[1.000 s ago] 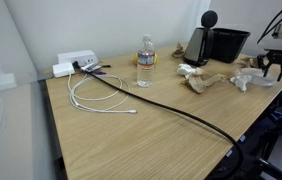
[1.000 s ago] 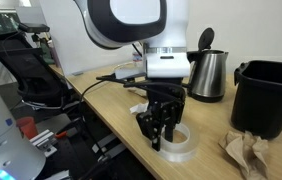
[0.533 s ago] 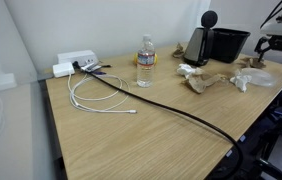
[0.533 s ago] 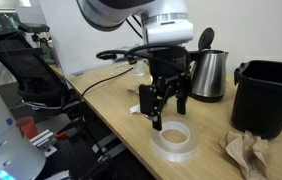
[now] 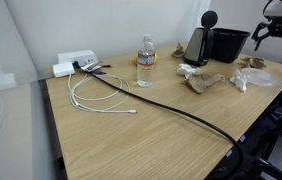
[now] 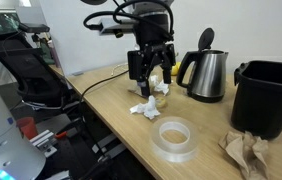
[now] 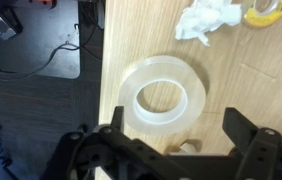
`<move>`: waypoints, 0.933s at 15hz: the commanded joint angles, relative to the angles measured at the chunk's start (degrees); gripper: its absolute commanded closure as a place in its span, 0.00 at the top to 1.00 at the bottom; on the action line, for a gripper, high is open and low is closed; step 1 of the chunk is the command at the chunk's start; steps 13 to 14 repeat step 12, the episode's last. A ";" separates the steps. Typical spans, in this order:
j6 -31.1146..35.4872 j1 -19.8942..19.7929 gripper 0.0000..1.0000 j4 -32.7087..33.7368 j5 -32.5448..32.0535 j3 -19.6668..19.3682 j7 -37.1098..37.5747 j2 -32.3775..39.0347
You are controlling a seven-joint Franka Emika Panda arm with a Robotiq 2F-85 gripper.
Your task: Move the tape to the right
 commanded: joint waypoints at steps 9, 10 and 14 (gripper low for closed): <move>0.03 1.03 1.00 -1.00 6.10 2.12 -7.26 -2.29; 0.03 1.03 1.00 -1.00 6.10 2.12 -7.26 -2.29; 0.03 1.03 1.00 -1.00 6.10 2.12 -7.26 -2.29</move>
